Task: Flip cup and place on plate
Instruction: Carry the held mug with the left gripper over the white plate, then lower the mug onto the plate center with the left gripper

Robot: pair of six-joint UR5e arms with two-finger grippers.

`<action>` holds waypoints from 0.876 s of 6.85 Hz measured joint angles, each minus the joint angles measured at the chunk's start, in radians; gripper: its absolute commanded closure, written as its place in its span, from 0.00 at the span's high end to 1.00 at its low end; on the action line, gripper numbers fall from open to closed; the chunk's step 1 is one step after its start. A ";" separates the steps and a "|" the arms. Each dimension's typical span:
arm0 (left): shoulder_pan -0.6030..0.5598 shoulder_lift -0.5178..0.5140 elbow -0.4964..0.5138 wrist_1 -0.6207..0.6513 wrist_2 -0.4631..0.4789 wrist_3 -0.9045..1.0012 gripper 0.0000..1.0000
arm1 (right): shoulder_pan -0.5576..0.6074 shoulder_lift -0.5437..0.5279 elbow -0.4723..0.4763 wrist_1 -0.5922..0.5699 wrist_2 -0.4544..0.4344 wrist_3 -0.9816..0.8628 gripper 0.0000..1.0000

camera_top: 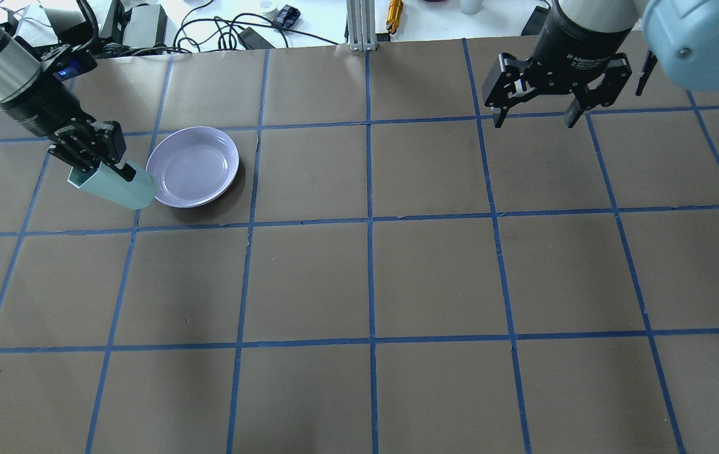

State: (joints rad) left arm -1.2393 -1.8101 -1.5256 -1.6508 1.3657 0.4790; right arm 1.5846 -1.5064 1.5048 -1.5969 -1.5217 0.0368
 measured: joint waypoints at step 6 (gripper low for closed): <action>-0.174 -0.103 -0.050 0.373 0.219 0.063 0.00 | 0.000 0.000 0.000 0.000 0.000 0.000 1.00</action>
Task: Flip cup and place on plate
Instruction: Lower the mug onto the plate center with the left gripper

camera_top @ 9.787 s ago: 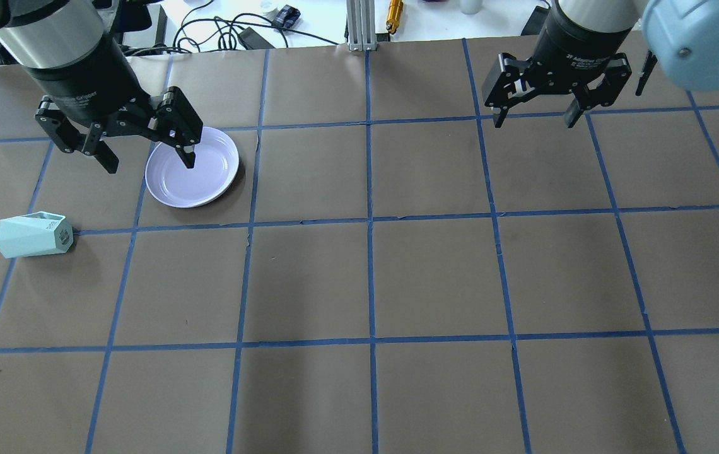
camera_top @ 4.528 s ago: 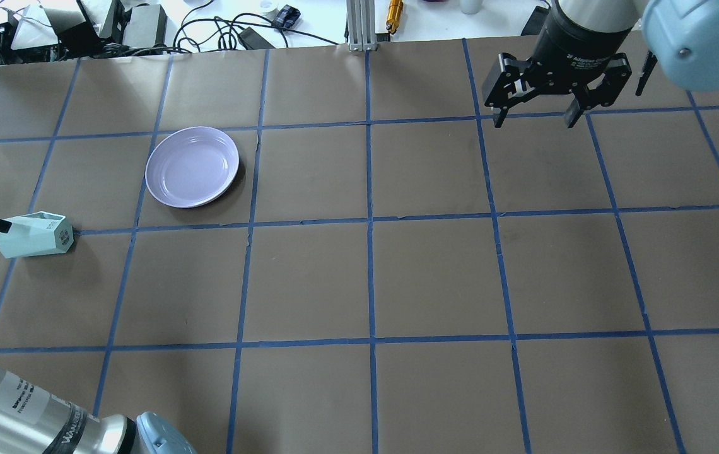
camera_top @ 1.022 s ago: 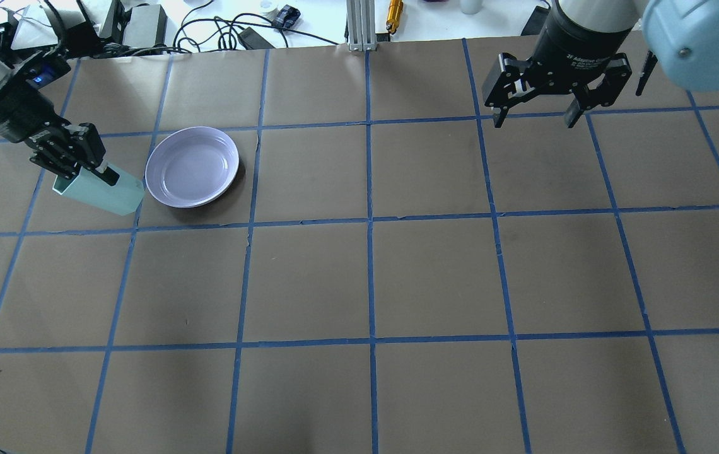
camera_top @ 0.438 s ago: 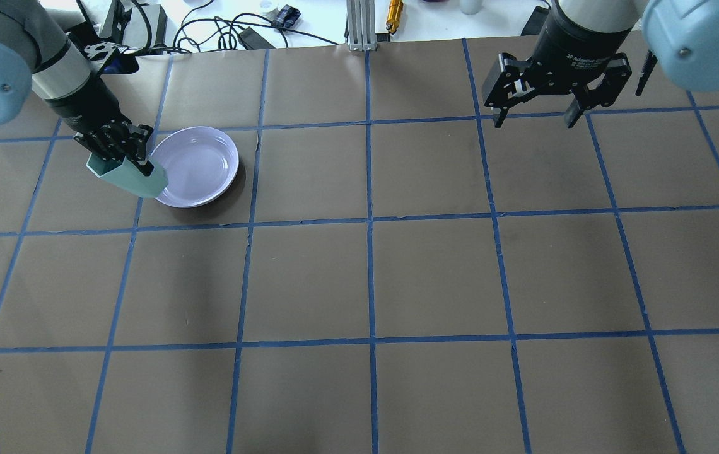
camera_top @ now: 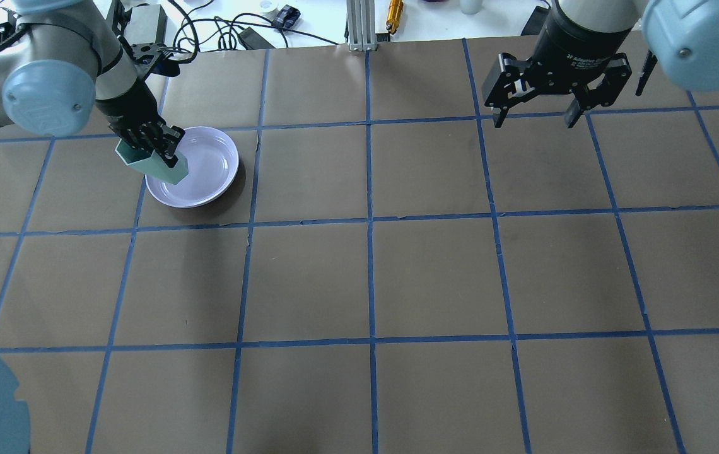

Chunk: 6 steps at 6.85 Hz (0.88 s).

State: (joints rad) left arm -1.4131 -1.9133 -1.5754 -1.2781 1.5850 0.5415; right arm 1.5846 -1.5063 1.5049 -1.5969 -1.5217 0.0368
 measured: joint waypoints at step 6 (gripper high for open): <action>-0.062 -0.133 0.012 0.162 0.136 0.069 0.00 | 0.000 0.000 0.000 0.000 0.000 0.000 1.00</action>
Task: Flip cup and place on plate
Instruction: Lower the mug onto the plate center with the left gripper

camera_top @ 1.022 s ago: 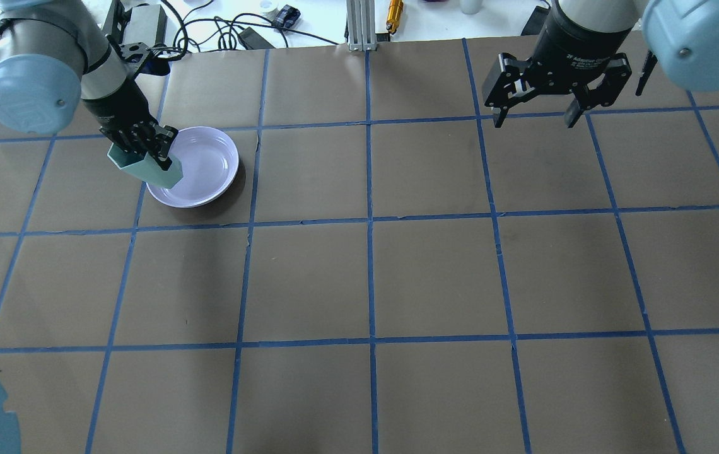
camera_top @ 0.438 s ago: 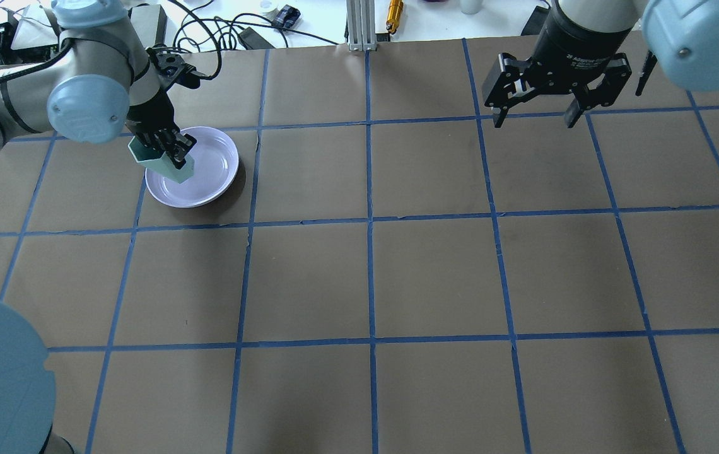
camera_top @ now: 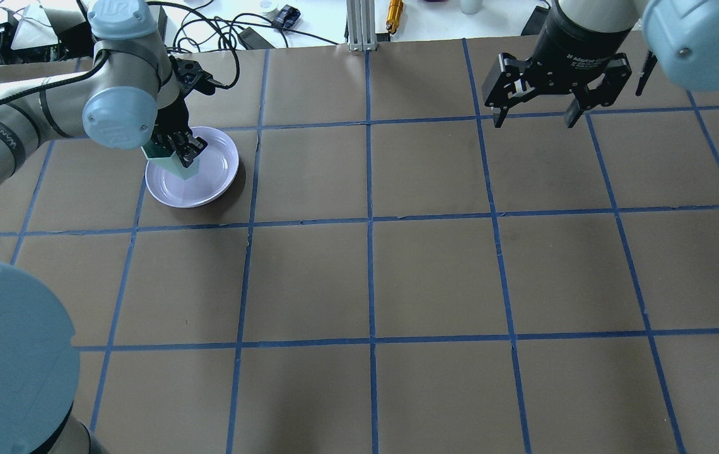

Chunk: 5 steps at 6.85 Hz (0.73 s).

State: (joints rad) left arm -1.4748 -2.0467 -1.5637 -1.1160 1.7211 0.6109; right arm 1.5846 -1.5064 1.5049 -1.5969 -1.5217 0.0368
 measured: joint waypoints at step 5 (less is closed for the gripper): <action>-0.001 -0.040 -0.005 0.013 -0.001 0.003 1.00 | 0.000 0.000 0.000 0.000 0.000 0.000 1.00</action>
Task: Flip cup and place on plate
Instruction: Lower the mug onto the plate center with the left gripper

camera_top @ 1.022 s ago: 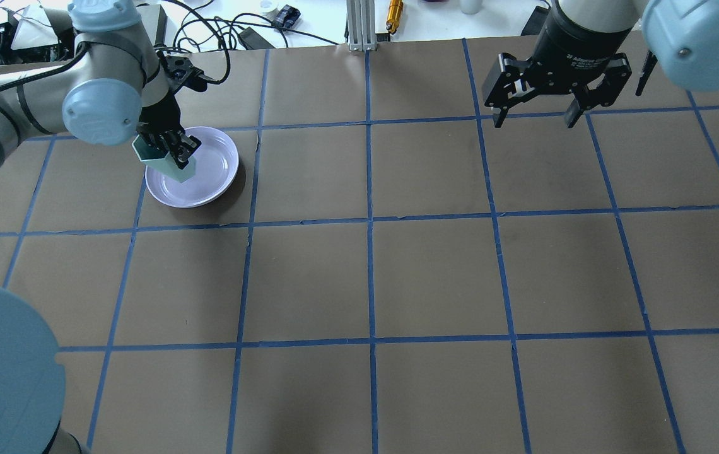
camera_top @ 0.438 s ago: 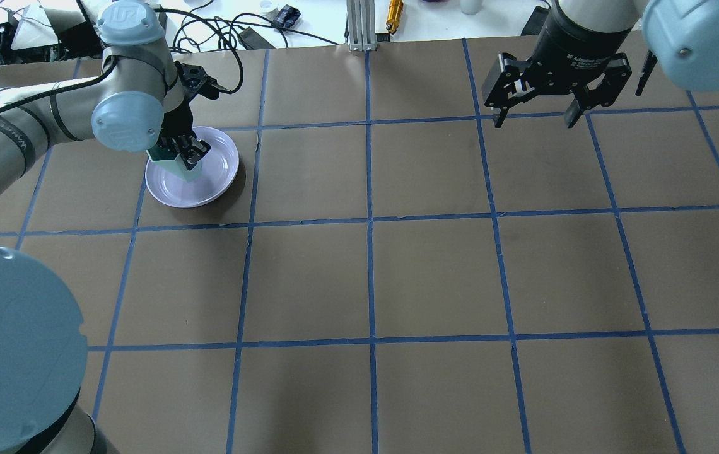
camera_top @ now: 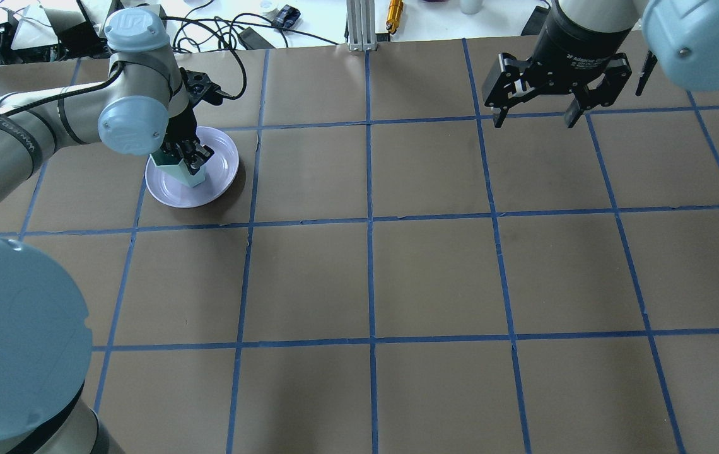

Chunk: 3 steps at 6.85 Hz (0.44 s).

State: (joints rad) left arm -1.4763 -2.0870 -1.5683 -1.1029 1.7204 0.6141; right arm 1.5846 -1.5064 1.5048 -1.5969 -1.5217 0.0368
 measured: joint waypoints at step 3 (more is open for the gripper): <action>-0.008 0.026 -0.007 -0.005 -0.009 0.001 1.00 | 0.000 0.000 0.000 0.000 0.000 0.000 1.00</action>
State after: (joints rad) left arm -1.4843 -2.0608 -1.5752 -1.1080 1.7110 0.6149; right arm 1.5846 -1.5064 1.5049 -1.5969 -1.5217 0.0369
